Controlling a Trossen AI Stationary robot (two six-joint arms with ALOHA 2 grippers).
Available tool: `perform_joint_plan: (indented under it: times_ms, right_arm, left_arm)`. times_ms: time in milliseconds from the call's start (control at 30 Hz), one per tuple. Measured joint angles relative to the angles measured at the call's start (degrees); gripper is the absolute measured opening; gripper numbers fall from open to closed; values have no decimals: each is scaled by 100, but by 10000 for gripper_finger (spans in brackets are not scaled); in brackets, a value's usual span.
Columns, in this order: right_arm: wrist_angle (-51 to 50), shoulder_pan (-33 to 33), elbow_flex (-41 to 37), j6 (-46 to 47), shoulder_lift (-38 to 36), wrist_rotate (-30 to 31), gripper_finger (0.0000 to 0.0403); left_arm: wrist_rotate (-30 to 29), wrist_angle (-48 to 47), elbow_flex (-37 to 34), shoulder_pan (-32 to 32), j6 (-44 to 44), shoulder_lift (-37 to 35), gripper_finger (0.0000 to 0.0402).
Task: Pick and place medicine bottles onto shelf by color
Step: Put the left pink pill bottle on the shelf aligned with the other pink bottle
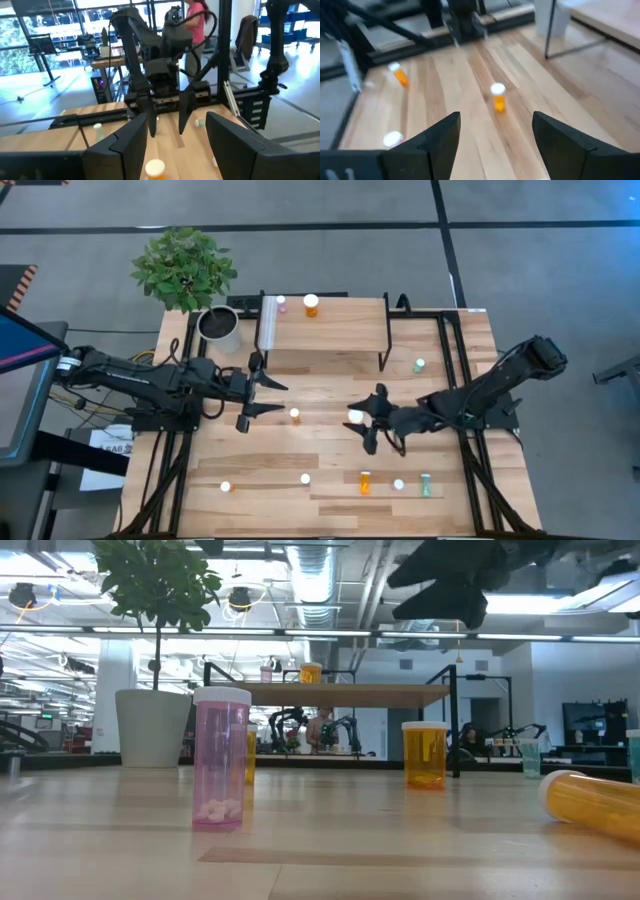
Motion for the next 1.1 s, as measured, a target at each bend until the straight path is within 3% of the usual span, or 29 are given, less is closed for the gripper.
perform_joint_plan:
  times_ms: [267, 400, 633, 800, 1100]
  right_arm:
    - [-1172, -85, 630, 142, 0, -335, 269]
    - [-1342, -69, 656, 415, 0, -509, 269]
    - [-1956, -10, 656, 1411, 0, -1097, 269]
    - [-2351, 197, 656, 2190, 0, -1450, 269]
    - [-3009, 746, 656, 3348, 2, -1479, 269]
  left_arm:
    - [-230, 1819, -1223, 4, -251, -252, 190]
    - [-631, 1496, -1317, 13, -257, -645, 190]
    - [-621, 988, -1317, 9, -216, -1161, 190]
    - [-623, 850, -1317, 9, -219, -1190, 190]
    - [-452, 846, -1320, 9, -355, -1138, 190]
